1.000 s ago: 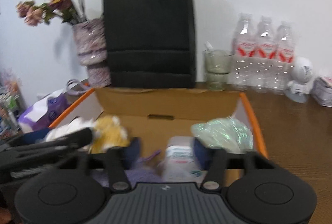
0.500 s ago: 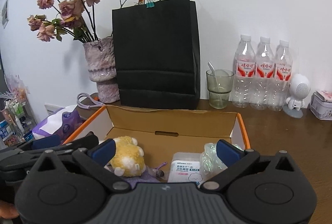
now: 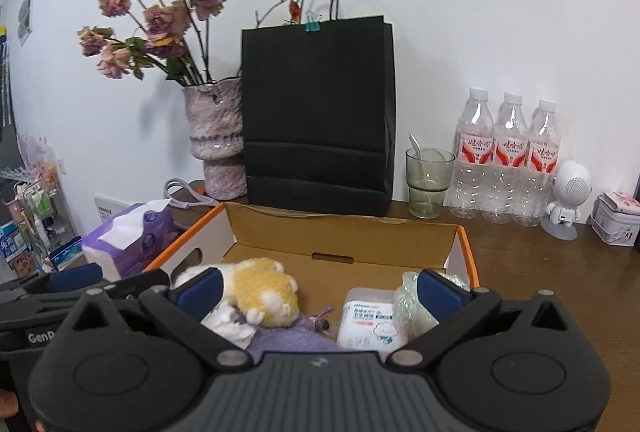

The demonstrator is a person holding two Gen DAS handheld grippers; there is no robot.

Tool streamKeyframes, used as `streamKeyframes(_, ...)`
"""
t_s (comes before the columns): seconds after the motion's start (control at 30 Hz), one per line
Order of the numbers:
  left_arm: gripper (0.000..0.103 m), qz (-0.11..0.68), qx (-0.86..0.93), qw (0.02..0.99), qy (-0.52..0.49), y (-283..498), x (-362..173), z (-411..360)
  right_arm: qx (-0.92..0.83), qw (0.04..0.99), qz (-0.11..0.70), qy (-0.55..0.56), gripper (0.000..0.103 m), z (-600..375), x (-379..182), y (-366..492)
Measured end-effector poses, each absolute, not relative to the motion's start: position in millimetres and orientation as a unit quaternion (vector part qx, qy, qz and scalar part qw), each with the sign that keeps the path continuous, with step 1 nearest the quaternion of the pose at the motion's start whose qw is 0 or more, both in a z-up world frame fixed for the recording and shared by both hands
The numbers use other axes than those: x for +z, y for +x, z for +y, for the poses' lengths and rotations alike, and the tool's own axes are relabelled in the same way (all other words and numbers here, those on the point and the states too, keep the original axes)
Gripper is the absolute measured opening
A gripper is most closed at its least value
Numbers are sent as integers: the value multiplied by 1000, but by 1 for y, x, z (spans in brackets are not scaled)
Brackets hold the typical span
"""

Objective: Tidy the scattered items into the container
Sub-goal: 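Withdraw both grippers from the box back toward the table items, then grasp the black cable with the left gripper while the right grasps another clear packet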

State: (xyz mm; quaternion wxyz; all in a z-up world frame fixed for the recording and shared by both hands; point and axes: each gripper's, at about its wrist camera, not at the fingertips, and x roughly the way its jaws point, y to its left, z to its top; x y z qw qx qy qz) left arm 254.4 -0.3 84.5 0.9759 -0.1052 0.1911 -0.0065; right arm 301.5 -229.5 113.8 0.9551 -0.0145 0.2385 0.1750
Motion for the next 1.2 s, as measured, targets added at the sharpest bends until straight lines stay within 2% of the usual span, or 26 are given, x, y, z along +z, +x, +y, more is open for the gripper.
streamKeyframes(0.27,103,189,-21,978,-87,212,91,0,171,958,229,-19,103,-237,116,250)
streamKeyframes(0.83,103,194,-41,978,-66,122,90,11,151,953,263,-6,103,-265,77,150)
streamKeyframes(1.2,103,232,-50,970,-55,92,64,19,144,945,292,-3,103,-273,37,120)
